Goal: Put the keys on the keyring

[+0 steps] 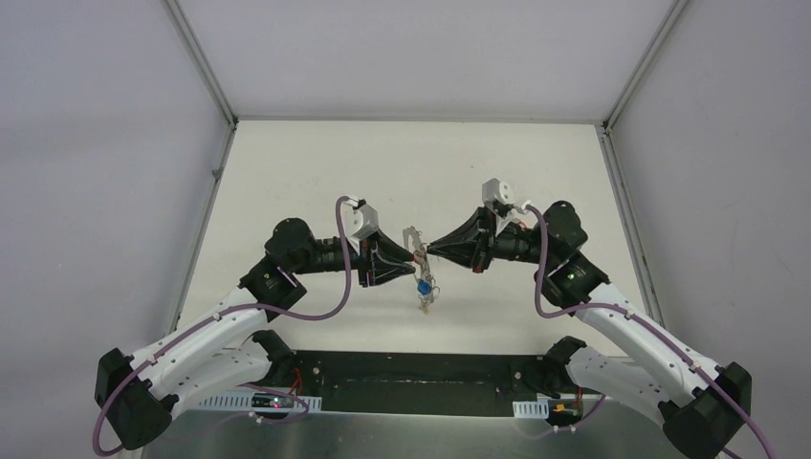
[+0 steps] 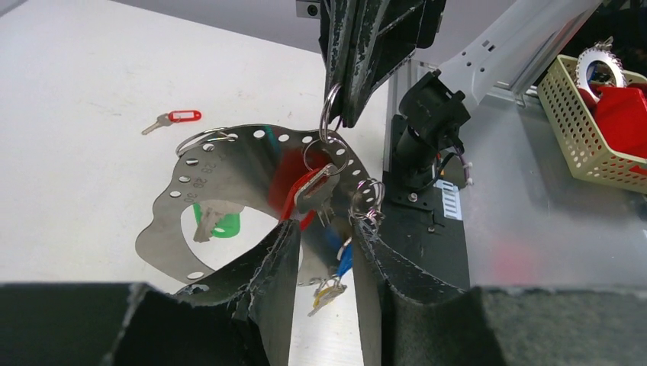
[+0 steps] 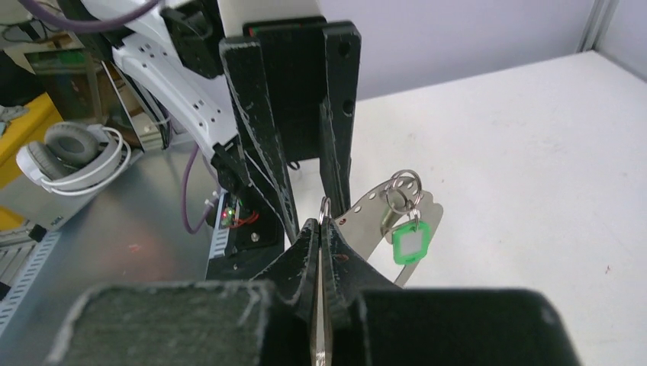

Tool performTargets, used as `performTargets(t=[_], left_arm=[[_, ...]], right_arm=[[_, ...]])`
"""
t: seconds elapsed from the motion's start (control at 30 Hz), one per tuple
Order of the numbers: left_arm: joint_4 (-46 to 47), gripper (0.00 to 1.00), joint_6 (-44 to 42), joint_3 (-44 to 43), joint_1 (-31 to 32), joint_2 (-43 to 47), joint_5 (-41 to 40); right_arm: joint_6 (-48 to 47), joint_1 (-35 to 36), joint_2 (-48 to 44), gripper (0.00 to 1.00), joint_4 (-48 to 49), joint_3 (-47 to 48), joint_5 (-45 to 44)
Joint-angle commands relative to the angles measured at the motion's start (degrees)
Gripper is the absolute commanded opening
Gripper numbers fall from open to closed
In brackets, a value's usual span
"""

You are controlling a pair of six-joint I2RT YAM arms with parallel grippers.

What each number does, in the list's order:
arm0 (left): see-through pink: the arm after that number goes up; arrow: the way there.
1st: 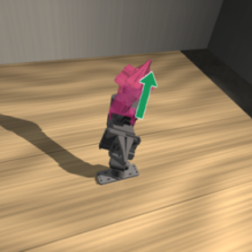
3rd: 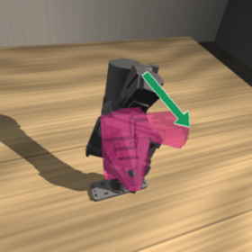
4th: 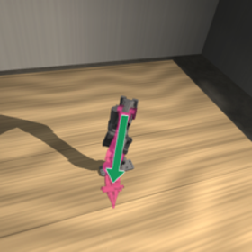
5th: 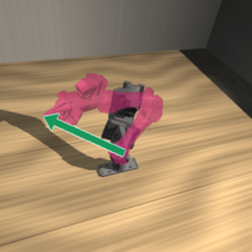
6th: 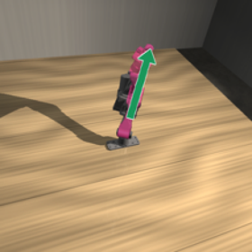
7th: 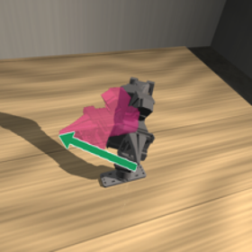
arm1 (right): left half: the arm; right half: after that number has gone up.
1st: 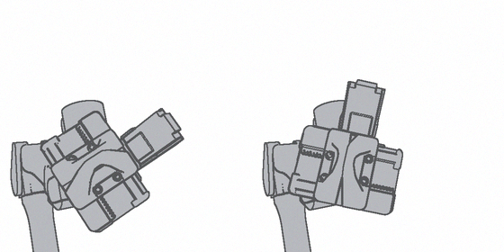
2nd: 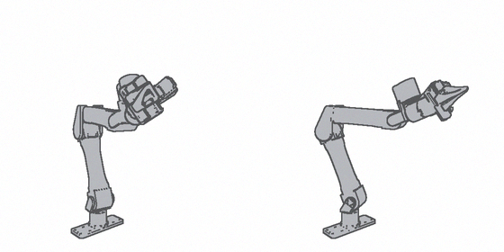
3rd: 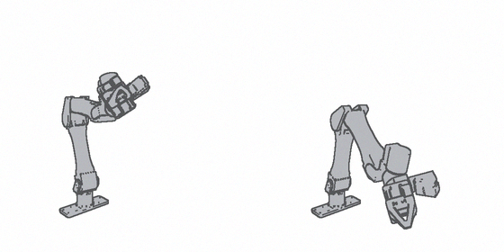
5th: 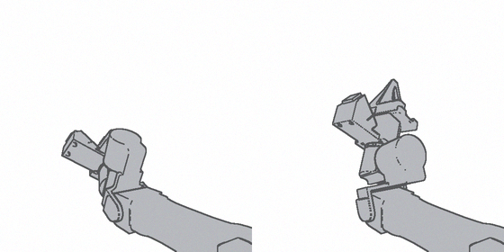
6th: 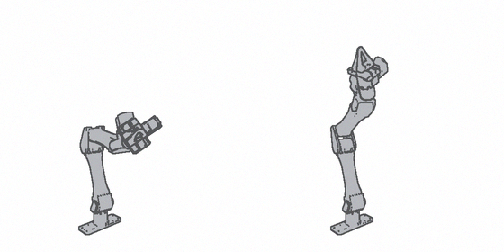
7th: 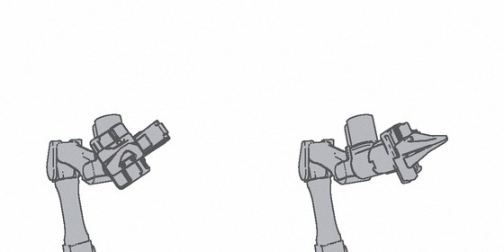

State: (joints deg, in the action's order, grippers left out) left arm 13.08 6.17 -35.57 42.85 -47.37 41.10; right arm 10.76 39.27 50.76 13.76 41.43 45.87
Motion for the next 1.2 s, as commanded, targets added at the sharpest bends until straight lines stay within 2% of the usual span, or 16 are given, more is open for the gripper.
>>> performTargets(t=[0.0, 0.37, 0.57, 0.9, 1.17], left_arm=[[5.0, 0.31, -1.9, -3.2, 1.0, -0.5, 2.1], [6.1, 0.28, -1.5, -5.5, 1.5, 1.7, 0.0], [12.8, 0.29, 1.2, -5.3, 1.5, 3.5, -2.3], [14.9, 0.23, 2.7, -7.9, 1.6, -0.3, 1.2], [15.5, 0.25, 2.6, -7.8, 1.5, -1.8, 0.7]], right_arm=[[5.3, 0.2, -1.6, 0.0, 13.0, 0.2, 0.5], [7.2, 0.1, -1.4, 0.0, 15.3, -0.2, 0.4], [8.0, 0.2, -1.0, 0.0, 16.5, -0.8, 1.3], [10.3, 0.1, -0.4, 0.0, 20.1, -1.3, 3.9], [10.4, 0.1, -0.4, 0.0, 20.1, -1.2, 4.0]])
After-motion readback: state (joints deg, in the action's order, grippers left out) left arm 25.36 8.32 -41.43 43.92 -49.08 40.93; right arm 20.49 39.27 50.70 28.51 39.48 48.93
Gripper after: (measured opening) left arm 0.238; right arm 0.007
